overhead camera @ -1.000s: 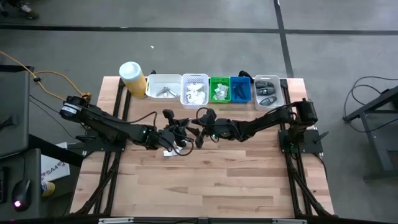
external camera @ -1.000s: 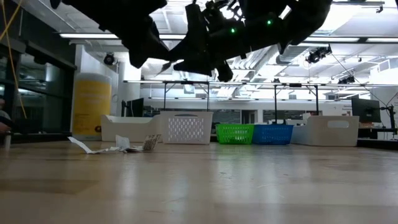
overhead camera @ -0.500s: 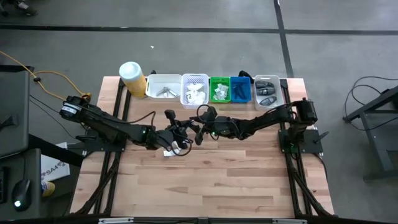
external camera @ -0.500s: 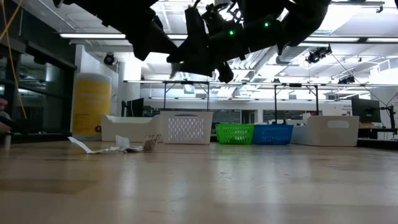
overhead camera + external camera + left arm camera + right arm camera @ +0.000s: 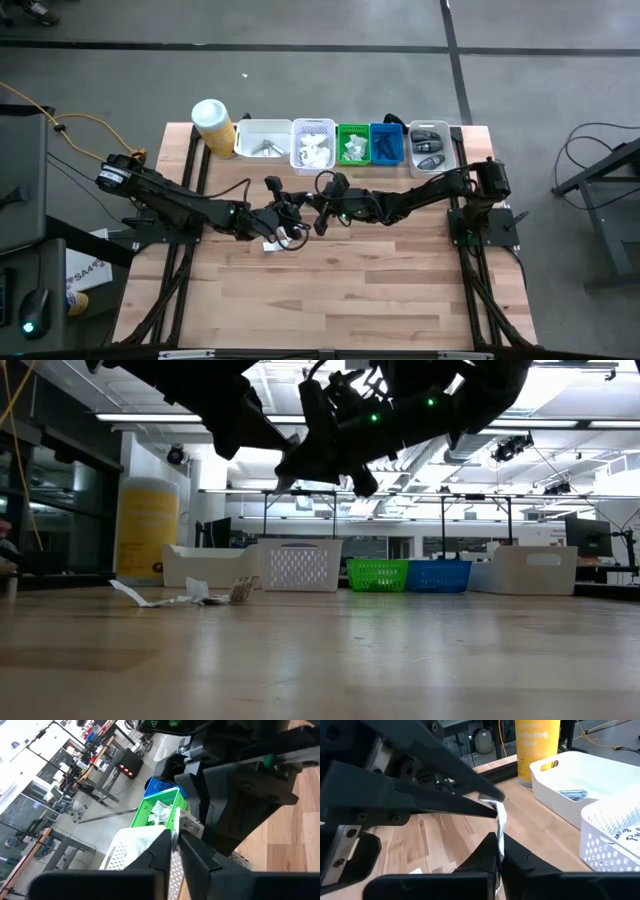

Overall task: Pick & Place Travel size toiletries
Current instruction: Put the white bandage into the green bin

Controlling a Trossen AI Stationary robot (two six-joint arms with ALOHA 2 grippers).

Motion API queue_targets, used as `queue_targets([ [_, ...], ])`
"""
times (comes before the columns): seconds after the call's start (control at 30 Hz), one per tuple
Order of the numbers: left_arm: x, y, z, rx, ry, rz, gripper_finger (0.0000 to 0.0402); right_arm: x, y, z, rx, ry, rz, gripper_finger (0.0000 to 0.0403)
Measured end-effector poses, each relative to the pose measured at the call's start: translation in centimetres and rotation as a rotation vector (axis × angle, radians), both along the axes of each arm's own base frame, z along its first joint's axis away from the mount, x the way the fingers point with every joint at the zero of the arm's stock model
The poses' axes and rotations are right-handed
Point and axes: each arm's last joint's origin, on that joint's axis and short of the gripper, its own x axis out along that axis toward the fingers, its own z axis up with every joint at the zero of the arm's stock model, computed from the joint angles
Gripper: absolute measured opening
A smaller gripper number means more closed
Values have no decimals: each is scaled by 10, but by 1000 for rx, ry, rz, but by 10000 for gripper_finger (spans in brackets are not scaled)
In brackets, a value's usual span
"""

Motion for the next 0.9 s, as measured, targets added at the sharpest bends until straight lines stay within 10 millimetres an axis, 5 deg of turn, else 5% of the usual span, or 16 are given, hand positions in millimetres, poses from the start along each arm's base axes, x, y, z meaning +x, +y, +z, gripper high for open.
queue_targets([
  [0.23, -3, 1, 4, 17, 8, 6, 129, -4, -9, 1, 11, 51, -31, 3],
  [0.43, -15, 6, 8, 39, 32, 113, 193, -21, -41, 16, 14, 159, -138, 3],
  [0.9, -43, 13, -9, -147, 92, 240, 198, -76, -157, 14, 57, 393, -547, 3],
])
